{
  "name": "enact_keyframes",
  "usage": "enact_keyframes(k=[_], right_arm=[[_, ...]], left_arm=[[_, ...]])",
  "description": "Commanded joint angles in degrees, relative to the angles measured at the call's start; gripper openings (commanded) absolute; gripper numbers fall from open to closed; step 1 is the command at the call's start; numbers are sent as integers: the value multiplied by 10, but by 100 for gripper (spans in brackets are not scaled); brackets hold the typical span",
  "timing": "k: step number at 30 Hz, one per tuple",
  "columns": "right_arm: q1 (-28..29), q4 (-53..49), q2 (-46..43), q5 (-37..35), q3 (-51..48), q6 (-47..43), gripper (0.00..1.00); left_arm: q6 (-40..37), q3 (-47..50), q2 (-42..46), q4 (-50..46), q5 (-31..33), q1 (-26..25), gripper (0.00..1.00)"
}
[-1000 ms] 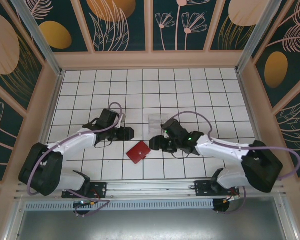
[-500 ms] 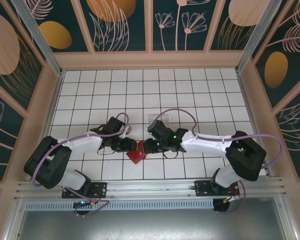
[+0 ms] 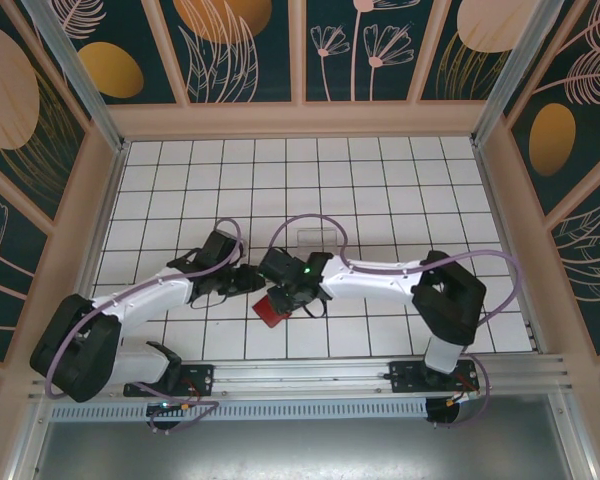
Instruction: Take the credit cards out of the card holder
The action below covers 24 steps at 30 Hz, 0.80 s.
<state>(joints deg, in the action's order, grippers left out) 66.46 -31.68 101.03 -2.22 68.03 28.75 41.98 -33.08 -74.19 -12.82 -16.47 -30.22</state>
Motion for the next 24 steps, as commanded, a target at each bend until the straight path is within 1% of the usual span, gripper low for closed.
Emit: enact_keyframes(k=[1,4,7,18,24], right_arm=[[6,-59,26,-44,35,-10,36],[8,-71,47,-48,54,-11,36],[11,-89,67,-54,75,-16,37],[23,-105,110,-54,108,-21,37],[33,-128,124,-56,121,-23,33]], left_arm=[[21,28,17,-13,2,34,41],[22,51,29,0,-18,67,41],[17,63,32,6,-30,85,42],[11,64,31,9,-36,89,43],[8,58,27,5,-35,89,43]])
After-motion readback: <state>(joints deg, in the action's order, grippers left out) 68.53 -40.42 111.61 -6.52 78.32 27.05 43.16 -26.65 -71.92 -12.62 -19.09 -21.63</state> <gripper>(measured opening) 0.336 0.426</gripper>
